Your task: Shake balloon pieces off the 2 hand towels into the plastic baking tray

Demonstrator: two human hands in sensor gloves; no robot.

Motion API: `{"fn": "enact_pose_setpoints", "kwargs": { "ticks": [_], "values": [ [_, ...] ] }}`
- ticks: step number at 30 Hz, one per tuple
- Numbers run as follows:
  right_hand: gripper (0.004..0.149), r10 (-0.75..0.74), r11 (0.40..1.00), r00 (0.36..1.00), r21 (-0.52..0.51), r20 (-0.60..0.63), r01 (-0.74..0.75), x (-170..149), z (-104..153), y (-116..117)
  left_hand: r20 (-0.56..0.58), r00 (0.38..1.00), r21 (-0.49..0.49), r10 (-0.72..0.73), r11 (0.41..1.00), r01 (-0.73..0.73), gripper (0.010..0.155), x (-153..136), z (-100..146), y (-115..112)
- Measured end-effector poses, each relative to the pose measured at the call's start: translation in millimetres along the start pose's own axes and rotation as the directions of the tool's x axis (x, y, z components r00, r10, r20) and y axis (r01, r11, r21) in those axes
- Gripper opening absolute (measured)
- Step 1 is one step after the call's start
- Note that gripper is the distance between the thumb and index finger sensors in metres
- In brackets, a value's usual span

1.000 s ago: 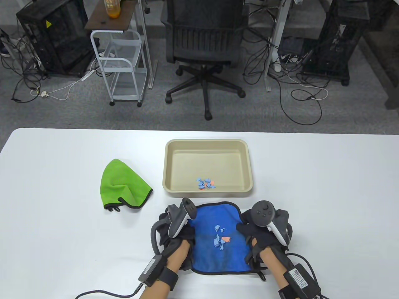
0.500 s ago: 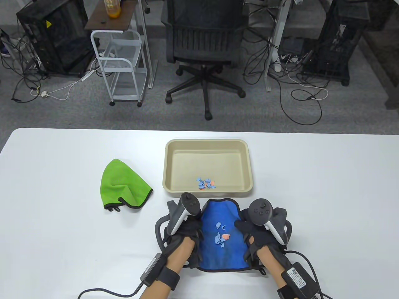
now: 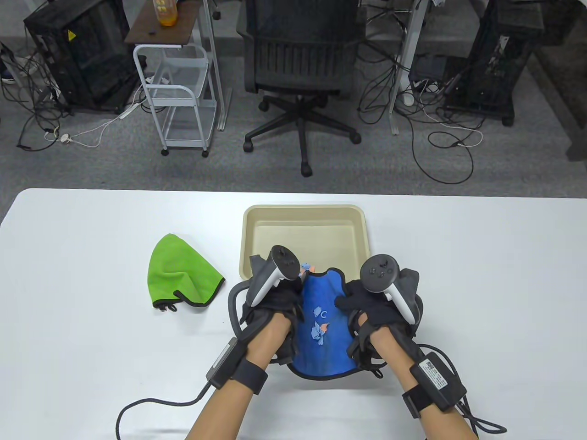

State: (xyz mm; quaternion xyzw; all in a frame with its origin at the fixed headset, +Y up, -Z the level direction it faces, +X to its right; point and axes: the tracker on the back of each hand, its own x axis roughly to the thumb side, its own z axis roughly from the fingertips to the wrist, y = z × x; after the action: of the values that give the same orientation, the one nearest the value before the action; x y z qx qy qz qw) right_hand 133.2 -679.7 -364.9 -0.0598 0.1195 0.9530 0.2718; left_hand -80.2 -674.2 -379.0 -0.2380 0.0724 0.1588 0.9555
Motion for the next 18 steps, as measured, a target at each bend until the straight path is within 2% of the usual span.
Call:
{"fn": "enact_pose_setpoints", "kwargs": {
  "ticks": [8, 10, 14, 18],
  "values": [
    [0.04, -0.174, 0.984, 0.984, 0.031, -0.047, 0.175, 24, -52, -27, -0.039, 0.993, 0.021, 0.112, 0.994, -0.112, 0.039, 10, -34, 55],
    [0.041, -0.238, 0.971, 0.97, 0.007, -0.057, 0.238, 31, -65, -35, -0.033, 0.98, 0.062, 0.199, 0.979, -0.196, 0.04, 14, -42, 70],
    [0.041, -0.346, 0.936, 0.938, -0.065, 0.003, 0.346, 43, -82, -49, -0.027, 0.947, 0.135, 0.321, 0.94, -0.315, 0.041, 20, -52, 93],
    [0.041, -0.396, 0.893, 0.909, -0.177, 0.128, 0.414, 52, -93, -61, 0.043, 0.923, 0.243, 0.382, 0.892, -0.38, 0.041, 24, -58, 109]
  ]
}}
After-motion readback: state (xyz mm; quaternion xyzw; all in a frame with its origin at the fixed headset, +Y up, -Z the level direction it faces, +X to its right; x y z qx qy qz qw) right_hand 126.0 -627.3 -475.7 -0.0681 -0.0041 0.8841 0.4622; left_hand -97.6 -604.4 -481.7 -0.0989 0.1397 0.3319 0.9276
